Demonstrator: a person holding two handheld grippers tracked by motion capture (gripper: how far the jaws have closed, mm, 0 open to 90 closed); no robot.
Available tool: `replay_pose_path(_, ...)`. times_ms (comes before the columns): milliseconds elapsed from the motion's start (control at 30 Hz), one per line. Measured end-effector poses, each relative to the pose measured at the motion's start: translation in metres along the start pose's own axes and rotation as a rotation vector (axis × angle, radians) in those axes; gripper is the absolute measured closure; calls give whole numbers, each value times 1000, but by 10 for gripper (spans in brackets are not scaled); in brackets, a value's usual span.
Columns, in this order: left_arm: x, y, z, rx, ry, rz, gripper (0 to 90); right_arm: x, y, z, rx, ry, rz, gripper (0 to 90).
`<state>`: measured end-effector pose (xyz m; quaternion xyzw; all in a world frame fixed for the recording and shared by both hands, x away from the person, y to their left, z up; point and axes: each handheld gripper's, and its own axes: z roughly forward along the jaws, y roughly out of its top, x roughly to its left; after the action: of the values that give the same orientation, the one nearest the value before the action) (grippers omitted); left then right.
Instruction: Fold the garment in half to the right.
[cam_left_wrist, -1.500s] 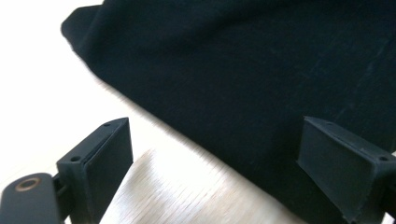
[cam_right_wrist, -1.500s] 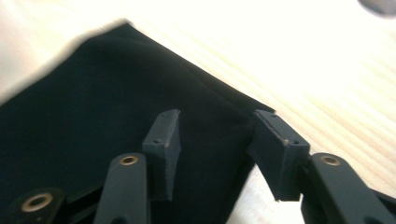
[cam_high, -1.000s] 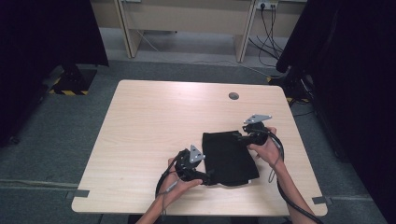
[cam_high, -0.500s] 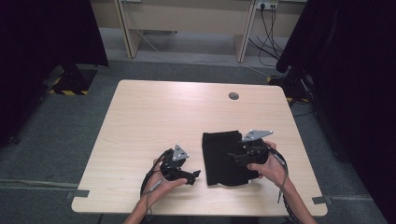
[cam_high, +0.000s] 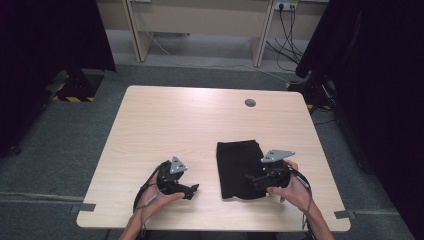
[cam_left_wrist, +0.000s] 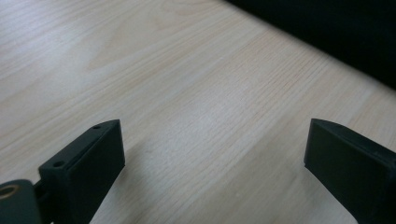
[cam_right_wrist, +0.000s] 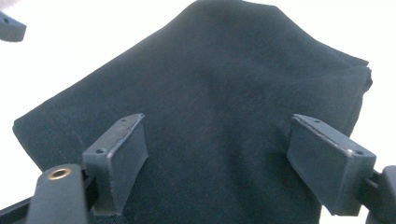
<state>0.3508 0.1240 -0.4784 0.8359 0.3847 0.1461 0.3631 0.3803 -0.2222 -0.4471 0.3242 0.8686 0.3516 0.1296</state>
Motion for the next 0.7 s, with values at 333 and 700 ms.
replay_pose_path(333,1,-10,0,-1,2,22,0,-2,-4,5,16,-3,-15,179)
replay_pose_path(700,0,-11,-1,-2,7,18,0,0,-10,13,20,-8,-37,157)
